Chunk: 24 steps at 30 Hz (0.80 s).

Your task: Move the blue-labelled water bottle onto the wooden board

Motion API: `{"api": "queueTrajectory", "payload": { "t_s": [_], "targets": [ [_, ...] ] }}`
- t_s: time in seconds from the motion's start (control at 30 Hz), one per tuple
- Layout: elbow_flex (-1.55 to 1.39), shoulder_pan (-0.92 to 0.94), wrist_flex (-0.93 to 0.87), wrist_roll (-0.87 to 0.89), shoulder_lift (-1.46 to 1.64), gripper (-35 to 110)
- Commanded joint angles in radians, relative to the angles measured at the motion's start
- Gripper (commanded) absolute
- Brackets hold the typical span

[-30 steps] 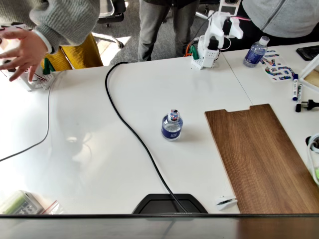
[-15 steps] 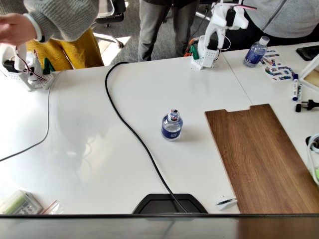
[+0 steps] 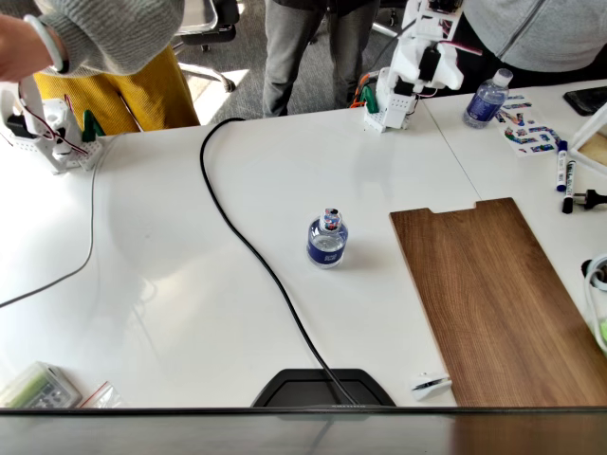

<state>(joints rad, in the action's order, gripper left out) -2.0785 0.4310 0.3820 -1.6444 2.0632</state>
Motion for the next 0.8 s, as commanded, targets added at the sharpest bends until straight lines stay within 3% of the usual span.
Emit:
{"api": "queueTrajectory", "payload": {
  "t_s": [0.0,0.3,0.47,0.77],
  "targets": [
    [0.037,0.011,0.095,-0.02,-0.014,24],
    [0.071,0.044,0.183,-0.012,-0.117,24],
    [0.175,0.071,-0.081,0.04,-0.146,25],
    [0.17,0.12,-0.264,0.101,-0.183,26]
  ]
}}
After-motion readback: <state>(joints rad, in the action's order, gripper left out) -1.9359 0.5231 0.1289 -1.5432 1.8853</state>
